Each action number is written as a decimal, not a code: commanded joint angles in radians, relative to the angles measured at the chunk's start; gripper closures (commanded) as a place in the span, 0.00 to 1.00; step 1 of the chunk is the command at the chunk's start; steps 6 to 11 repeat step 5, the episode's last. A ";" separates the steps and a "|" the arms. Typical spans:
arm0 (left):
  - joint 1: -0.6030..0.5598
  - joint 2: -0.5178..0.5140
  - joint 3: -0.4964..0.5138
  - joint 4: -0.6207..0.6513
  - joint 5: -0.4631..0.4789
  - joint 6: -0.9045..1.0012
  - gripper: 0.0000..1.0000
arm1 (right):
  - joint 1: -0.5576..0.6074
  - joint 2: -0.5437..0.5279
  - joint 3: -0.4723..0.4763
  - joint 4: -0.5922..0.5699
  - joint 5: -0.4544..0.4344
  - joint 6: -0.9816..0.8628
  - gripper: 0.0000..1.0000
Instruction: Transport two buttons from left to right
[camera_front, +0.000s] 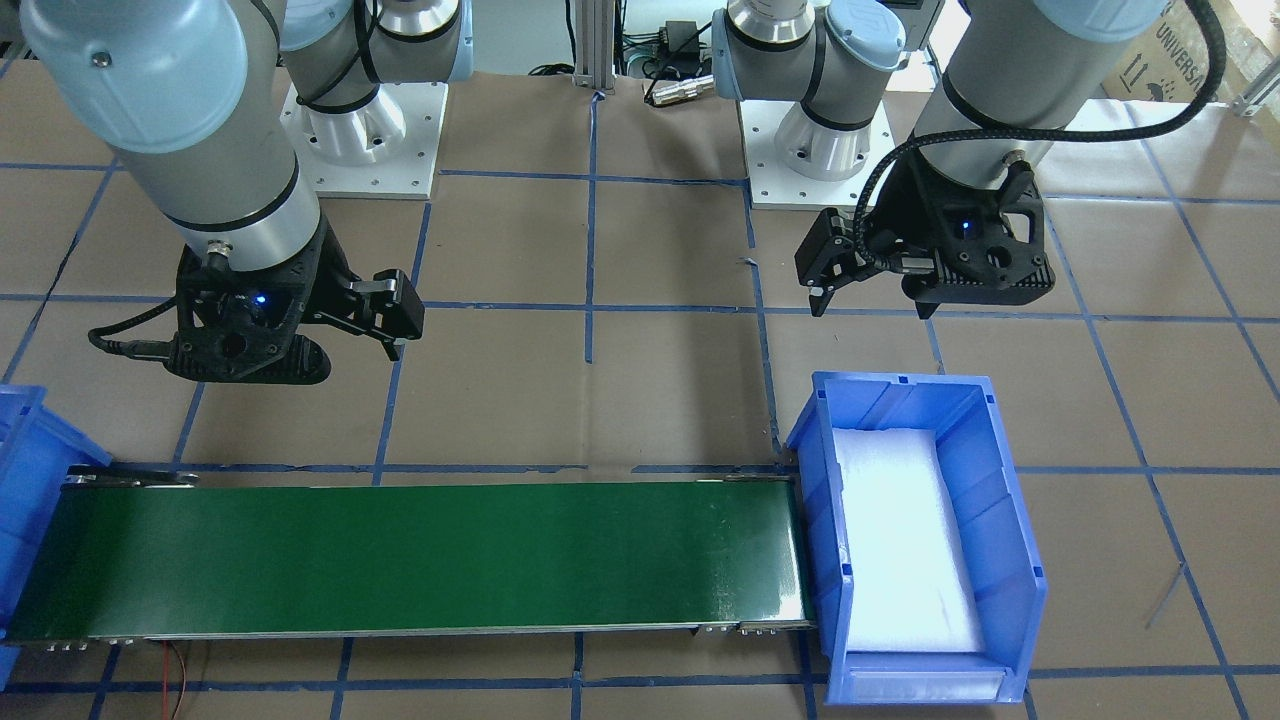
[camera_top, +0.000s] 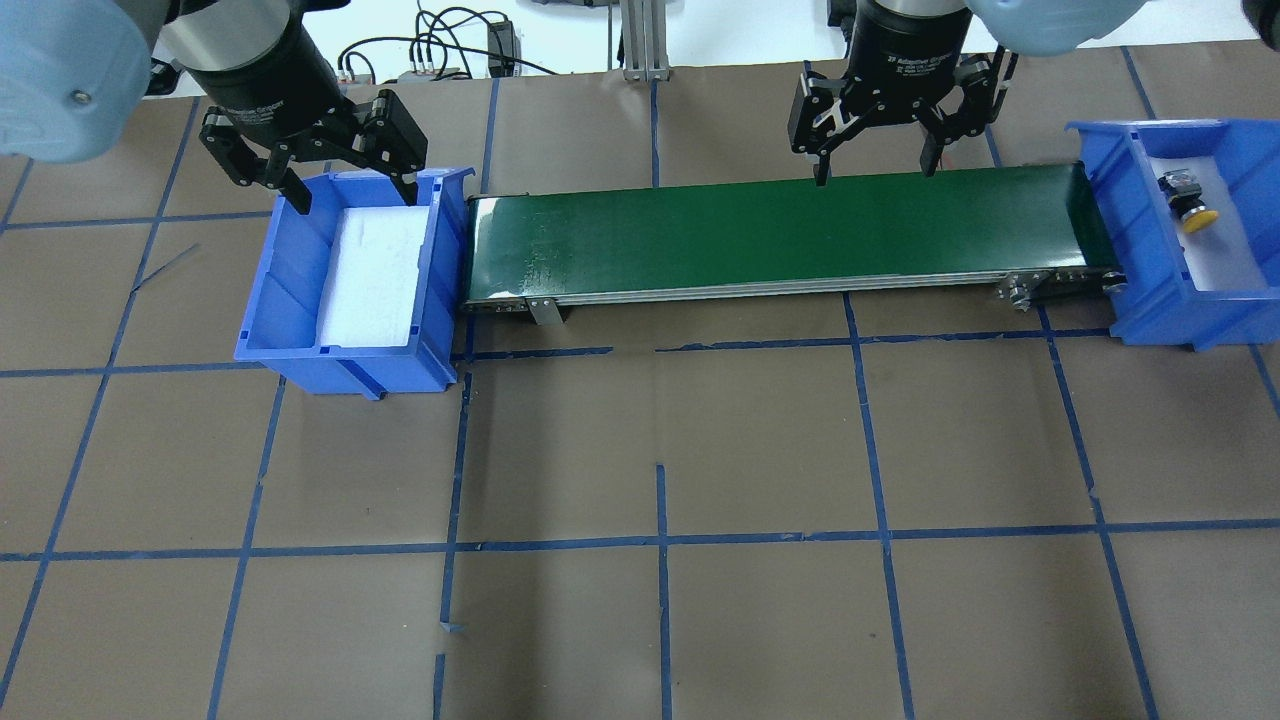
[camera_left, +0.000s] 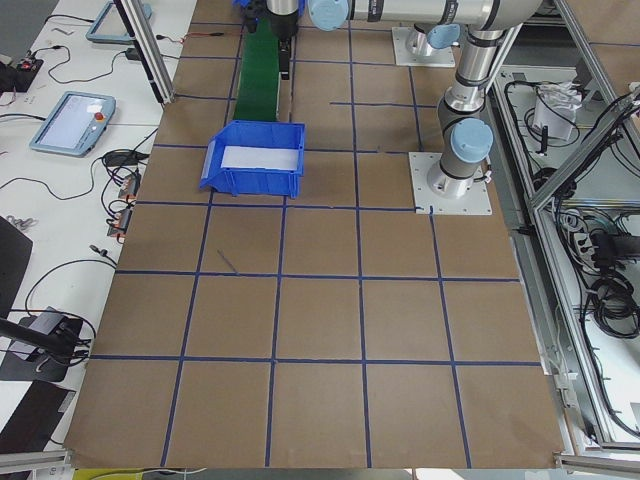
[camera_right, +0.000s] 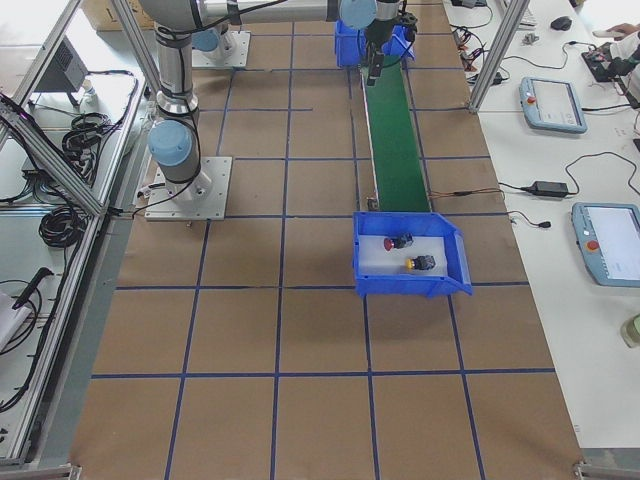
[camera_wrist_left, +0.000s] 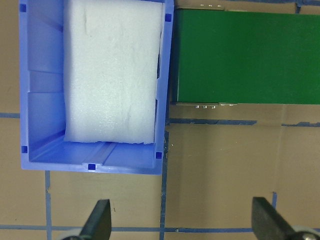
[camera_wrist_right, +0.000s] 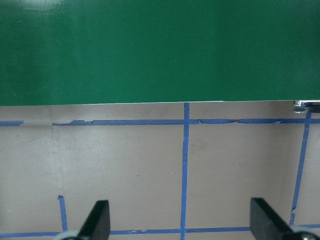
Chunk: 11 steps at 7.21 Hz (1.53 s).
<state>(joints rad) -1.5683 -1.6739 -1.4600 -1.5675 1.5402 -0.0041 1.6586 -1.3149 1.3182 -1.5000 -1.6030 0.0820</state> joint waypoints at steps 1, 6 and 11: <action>-0.004 0.014 -0.016 -0.002 0.001 -0.004 0.00 | -0.002 -0.004 0.001 0.004 0.003 0.005 0.01; -0.004 0.031 -0.026 -0.005 -0.002 -0.010 0.00 | -0.003 -0.009 0.001 0.012 0.006 -0.002 0.00; -0.004 0.031 -0.026 -0.005 -0.002 -0.010 0.00 | -0.003 -0.009 0.001 0.012 0.006 -0.002 0.00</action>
